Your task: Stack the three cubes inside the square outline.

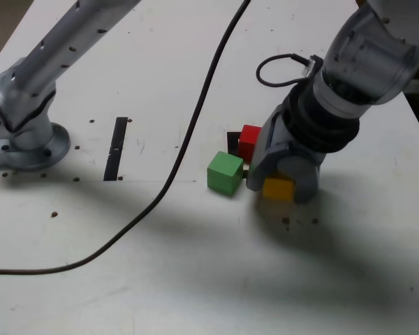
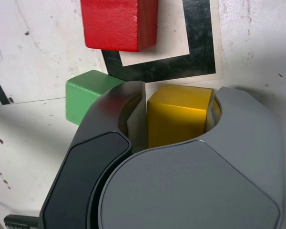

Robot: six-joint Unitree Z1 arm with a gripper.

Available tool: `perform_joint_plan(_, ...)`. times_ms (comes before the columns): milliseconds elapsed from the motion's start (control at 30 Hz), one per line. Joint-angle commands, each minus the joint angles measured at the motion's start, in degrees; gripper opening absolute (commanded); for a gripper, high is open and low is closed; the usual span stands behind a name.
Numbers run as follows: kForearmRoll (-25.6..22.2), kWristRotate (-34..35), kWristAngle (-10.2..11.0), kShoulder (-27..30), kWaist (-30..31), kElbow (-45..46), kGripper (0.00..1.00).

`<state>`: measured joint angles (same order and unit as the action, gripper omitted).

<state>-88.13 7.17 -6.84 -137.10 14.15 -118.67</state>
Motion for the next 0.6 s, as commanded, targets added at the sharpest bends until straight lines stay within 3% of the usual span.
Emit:
perform_joint_plan(0, -1.52, -0.09, 0.33, 0.69, 0.06, -1.05, 0.28)
perform_joint_plan(267, -4.60, -1.36, 4.00, 7.77, 0.31, -0.72, 0.28)
perform_joint_plan(567, -3.23, -2.87, 6.51, 14.78, -2.56, 8.61, 0.28)
